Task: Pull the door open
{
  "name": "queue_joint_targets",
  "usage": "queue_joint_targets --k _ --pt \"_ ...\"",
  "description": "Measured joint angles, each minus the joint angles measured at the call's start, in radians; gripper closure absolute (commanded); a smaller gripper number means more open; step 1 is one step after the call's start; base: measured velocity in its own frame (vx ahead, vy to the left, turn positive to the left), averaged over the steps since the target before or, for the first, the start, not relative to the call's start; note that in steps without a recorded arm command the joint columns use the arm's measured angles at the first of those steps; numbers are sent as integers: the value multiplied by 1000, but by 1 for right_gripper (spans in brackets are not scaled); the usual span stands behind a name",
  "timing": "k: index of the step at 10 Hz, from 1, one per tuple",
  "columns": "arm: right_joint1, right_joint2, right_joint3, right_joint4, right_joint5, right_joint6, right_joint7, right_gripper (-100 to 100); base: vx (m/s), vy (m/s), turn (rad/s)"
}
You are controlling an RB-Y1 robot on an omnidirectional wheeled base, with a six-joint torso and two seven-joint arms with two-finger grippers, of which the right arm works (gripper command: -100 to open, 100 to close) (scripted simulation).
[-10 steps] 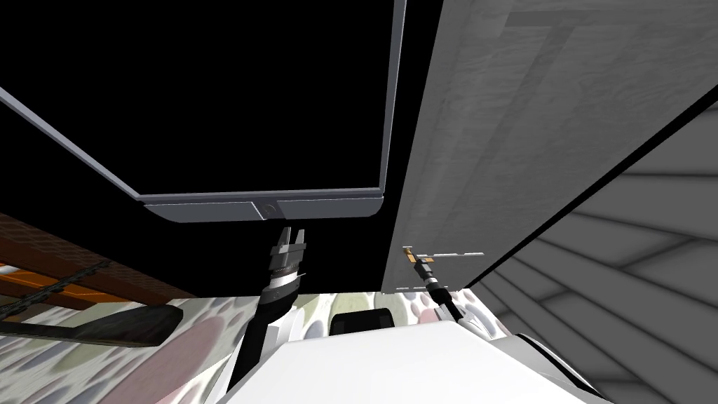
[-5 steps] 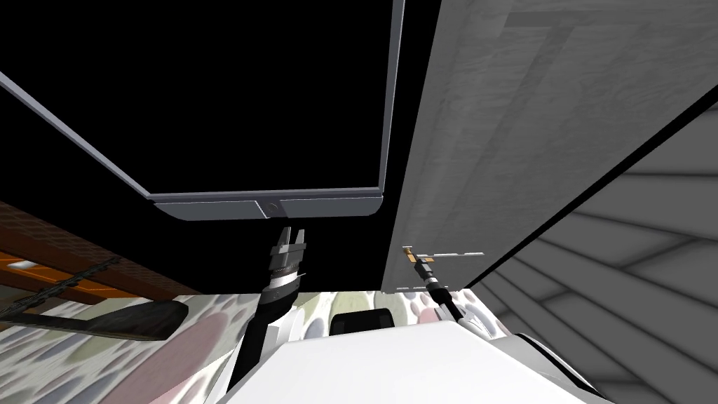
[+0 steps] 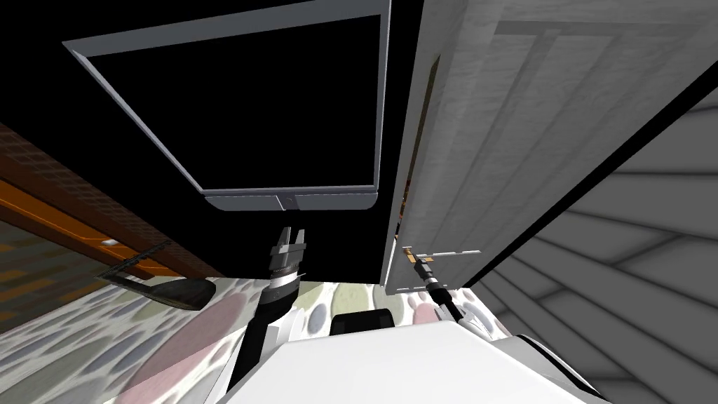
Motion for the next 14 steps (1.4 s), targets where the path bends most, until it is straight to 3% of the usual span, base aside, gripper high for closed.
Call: queue_joint_targets --k 4,6,7,8,10,12,13,14 --pt "22 0 -8 -62 10 36 0 100 -194 -91 180" --pt "17 3 -6 -48 16 29 -2 100 -208 -75 150" --pt "29 1 -7 -74 18 41 -4 100 -142 -69 73" --pt "23 4 -5 -64 21 40 -4 100 -185 -92 119" --pt "17 8 -4 -53 25 35 -5 100 -106 -27 77" --pt "18 -10 3 -24 29 -2 -21 100 -199 -55 121" --pt "47 -17 8 -63 31 0 -29 100 -163 -67 94" --pt "48 -22 16 -43 36 -21 -38 100 -174 -78 137"
